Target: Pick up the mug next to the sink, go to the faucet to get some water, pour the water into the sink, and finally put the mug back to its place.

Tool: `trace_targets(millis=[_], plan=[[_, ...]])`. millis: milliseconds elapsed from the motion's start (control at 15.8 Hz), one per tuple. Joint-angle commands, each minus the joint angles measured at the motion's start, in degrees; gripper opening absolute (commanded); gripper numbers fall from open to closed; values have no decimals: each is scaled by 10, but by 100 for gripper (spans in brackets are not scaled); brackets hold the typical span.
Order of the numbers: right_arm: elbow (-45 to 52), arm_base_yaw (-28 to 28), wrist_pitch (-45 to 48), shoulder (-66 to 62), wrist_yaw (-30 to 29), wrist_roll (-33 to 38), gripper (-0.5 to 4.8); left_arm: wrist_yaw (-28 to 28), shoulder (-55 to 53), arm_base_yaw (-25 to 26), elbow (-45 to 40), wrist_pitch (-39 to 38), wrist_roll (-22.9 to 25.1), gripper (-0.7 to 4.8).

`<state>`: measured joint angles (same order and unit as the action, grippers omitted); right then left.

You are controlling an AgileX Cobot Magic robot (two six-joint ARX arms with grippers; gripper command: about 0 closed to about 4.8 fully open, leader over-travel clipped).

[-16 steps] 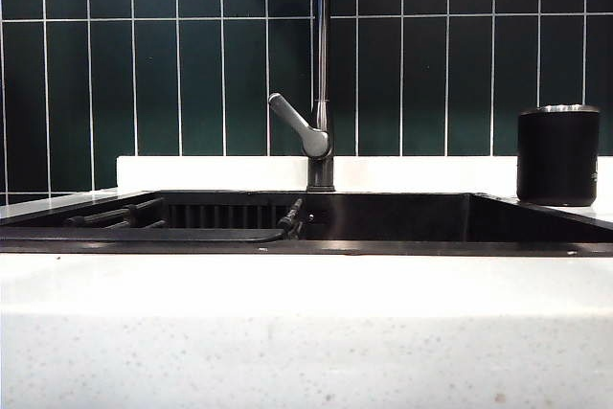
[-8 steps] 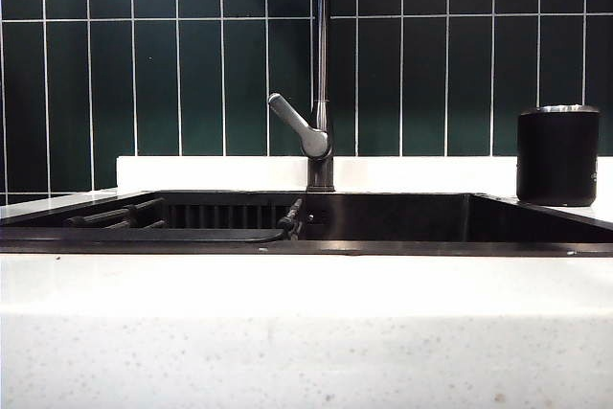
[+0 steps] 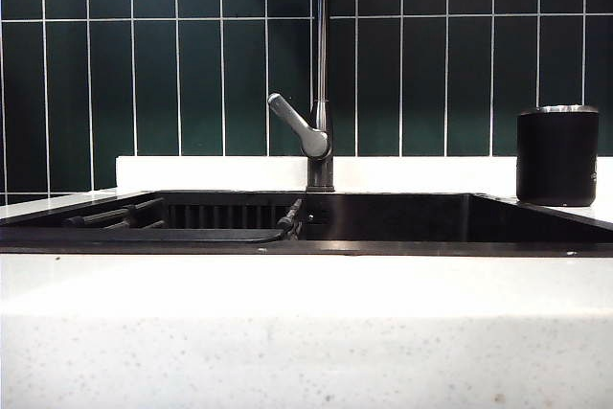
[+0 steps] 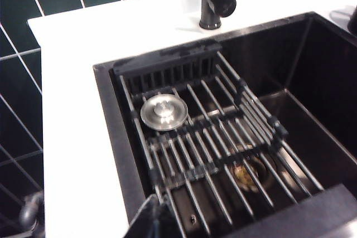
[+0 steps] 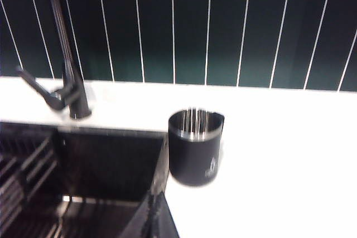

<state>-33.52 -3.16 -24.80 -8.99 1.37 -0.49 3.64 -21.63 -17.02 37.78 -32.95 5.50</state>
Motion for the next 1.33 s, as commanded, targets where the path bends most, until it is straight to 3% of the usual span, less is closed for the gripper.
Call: trace_targets(millis=[63,379,631,947,1325], plan=[[59,0,27,28,2,10,-1,0,10,-1,-62,100,-48,-6],[159,-1,151,28,0,48,-1,-42,-1,-1,-147,282,-77,-6],[207,-2,158,27,1,28,0,-45,-52,-1,-177,308,-81,-6],[214,-4,144,27,61,37,-2,-45,-118,-1,-183,394,-81,-6],[214,-5,117,33,63,34,-2,-48,-36,-1,-259,376,-103,-6]])
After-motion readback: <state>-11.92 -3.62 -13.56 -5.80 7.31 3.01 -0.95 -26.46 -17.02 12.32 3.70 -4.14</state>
